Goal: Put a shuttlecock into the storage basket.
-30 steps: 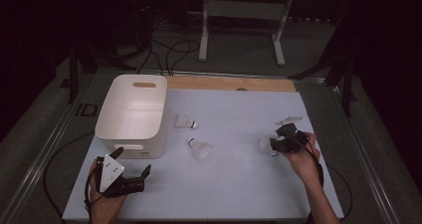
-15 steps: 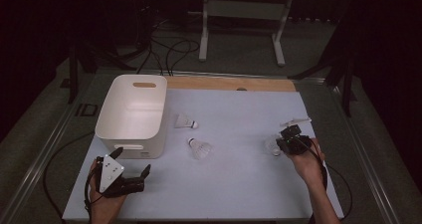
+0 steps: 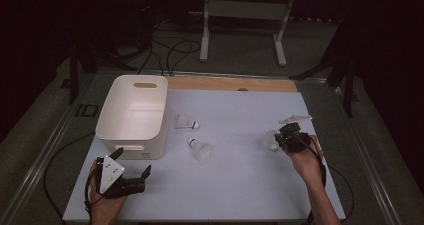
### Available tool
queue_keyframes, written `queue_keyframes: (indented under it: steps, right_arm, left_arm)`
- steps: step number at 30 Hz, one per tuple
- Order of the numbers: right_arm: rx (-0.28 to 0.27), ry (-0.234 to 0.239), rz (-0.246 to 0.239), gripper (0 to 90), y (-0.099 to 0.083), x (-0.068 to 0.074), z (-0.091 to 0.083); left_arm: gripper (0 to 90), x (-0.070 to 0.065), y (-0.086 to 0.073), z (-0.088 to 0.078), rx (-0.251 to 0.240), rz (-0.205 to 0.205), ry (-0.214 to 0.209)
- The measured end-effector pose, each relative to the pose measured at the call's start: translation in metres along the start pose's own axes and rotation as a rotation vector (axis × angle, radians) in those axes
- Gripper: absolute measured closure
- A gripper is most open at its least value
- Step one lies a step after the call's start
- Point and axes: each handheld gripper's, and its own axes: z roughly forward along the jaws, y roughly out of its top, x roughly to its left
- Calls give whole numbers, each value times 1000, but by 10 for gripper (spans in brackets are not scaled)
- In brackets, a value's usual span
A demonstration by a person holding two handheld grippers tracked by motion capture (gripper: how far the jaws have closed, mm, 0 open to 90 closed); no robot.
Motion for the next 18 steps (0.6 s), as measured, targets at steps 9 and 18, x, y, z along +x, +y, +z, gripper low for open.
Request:
queue_keyframes:
  steps: [9, 18]
  right_arm:
    - [-17, 7, -18, 889, 10, 6, 0]
    - [-35, 12, -30, 889, 20, 10, -3]
  left_arm:
    - [0, 0, 0, 0, -1, -2, 0]
    - [0, 0, 0, 0, -2, -1, -1]
